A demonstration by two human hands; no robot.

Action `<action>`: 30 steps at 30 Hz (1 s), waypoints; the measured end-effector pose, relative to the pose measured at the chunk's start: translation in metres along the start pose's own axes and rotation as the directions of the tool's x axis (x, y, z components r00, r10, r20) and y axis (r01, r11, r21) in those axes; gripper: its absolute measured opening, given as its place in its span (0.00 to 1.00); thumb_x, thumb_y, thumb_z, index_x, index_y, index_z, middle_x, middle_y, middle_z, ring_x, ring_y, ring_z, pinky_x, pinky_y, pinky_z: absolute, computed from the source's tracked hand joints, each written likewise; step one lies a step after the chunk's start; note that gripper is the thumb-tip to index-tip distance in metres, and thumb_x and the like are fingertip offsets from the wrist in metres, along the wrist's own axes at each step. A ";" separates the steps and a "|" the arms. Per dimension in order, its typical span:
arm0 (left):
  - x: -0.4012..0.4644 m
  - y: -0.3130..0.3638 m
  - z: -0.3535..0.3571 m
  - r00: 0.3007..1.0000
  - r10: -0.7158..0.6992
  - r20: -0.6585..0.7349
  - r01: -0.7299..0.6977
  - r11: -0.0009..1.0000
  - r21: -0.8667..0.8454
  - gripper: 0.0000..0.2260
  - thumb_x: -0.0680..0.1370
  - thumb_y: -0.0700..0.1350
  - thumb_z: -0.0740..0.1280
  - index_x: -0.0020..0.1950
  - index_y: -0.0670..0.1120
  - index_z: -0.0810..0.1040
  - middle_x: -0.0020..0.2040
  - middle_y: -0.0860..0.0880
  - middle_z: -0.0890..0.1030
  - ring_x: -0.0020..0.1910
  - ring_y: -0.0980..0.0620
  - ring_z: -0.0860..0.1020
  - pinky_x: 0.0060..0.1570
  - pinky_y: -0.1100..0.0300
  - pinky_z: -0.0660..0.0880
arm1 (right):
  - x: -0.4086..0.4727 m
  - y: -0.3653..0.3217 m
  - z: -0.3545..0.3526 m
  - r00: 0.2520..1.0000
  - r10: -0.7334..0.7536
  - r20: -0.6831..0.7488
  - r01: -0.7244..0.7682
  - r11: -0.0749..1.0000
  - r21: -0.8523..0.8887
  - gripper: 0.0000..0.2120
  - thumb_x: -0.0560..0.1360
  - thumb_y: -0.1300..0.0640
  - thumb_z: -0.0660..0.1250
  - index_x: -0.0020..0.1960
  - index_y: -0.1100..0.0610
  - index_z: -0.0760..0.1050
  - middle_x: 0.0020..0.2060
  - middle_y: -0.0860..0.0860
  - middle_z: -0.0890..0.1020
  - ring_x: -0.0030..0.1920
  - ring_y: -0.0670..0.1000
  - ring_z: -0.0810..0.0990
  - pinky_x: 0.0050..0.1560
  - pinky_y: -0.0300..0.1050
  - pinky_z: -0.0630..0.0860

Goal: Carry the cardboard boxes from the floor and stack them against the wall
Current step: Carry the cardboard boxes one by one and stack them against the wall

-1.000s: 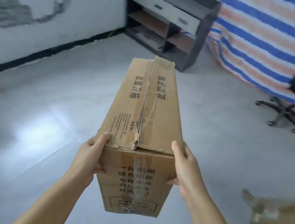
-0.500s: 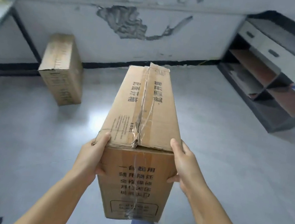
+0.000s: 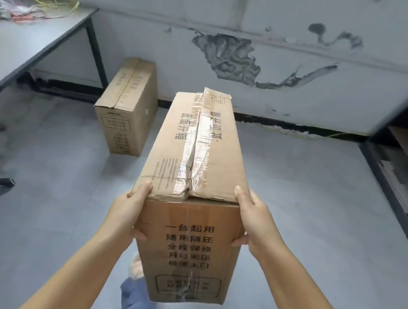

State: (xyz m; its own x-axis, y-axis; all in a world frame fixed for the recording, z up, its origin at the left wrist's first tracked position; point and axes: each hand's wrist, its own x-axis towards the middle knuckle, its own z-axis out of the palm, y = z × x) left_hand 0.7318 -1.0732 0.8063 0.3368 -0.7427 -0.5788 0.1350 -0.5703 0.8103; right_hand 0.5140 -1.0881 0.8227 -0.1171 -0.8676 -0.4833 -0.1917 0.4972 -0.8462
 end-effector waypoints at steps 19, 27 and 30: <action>0.323 0.212 0.003 0.995 -0.097 -0.039 0.098 0.995 0.025 0.11 0.78 0.55 0.62 0.57 0.53 0.75 0.53 0.55 0.75 0.53 0.48 0.70 0.38 0.41 0.79 | 0.309 -0.194 0.140 0.997 0.075 0.007 -0.075 0.997 0.018 0.18 0.81 0.44 0.51 0.70 0.41 0.66 0.56 0.42 0.80 0.49 0.51 0.81 0.45 0.62 0.80; 0.461 0.265 0.033 0.988 -0.124 -0.095 0.118 0.991 -0.062 0.06 0.78 0.56 0.63 0.48 0.56 0.77 0.47 0.60 0.78 0.48 0.51 0.75 0.38 0.46 0.77 | 0.460 -0.246 0.181 0.993 0.093 0.065 -0.095 0.995 0.023 0.12 0.82 0.47 0.52 0.61 0.39 0.70 0.43 0.32 0.78 0.41 0.44 0.77 0.49 0.68 0.77; 0.517 0.282 0.048 0.984 -0.145 -0.104 0.139 0.988 -0.066 0.06 0.78 0.56 0.62 0.49 0.57 0.77 0.48 0.61 0.78 0.47 0.55 0.75 0.41 0.46 0.77 | 0.522 -0.256 0.194 0.989 0.132 0.064 -0.134 0.991 0.024 0.16 0.82 0.46 0.53 0.68 0.40 0.68 0.47 0.33 0.78 0.41 0.43 0.80 0.48 0.61 0.79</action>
State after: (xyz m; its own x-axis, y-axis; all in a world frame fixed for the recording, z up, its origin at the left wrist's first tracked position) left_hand 0.8992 -1.6344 0.7310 0.4089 -0.6114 -0.6775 0.2412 -0.6436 0.7264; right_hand 0.6912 -1.6693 0.7433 -0.0788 -0.7928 -0.6043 -0.1506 0.6087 -0.7790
